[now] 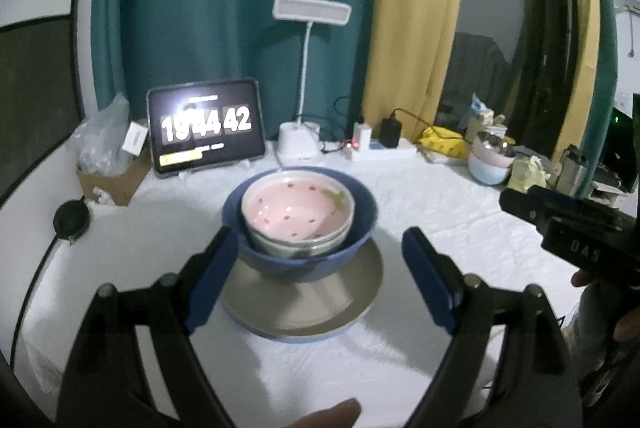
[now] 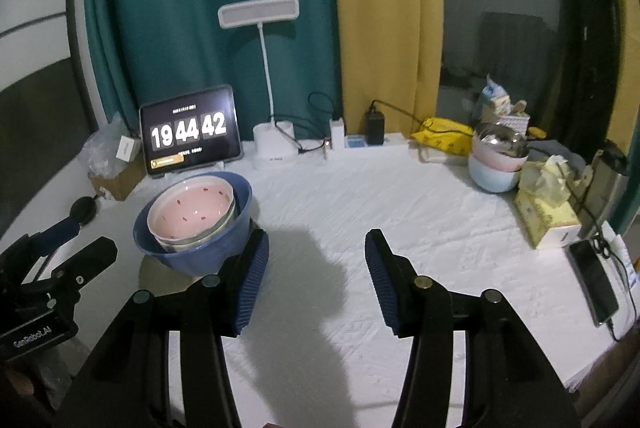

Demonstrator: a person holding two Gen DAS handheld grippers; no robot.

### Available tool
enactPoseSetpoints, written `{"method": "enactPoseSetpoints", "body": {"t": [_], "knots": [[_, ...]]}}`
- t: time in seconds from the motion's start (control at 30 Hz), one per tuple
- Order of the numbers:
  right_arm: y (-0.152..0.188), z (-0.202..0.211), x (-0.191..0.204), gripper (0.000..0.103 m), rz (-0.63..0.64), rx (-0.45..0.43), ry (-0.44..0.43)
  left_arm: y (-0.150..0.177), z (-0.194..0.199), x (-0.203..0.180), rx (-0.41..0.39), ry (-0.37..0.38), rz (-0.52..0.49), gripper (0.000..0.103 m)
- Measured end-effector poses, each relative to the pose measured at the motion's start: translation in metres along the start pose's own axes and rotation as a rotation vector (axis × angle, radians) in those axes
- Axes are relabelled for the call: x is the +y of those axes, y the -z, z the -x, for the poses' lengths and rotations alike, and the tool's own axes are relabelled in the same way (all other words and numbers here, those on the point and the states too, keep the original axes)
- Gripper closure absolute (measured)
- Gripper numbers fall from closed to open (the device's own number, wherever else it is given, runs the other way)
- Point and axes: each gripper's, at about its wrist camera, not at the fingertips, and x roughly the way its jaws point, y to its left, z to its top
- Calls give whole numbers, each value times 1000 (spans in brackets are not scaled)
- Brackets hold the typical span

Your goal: Organize plates and bowls

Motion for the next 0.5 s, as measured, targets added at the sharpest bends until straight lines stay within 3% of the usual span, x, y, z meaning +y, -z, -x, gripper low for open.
{"method": "enactPoseSetpoints", "body": {"t": [0.5], "knots": [[-8,70,-7,50,18,-135,17,-18,54,-20,-115,22,-24,16]]}}
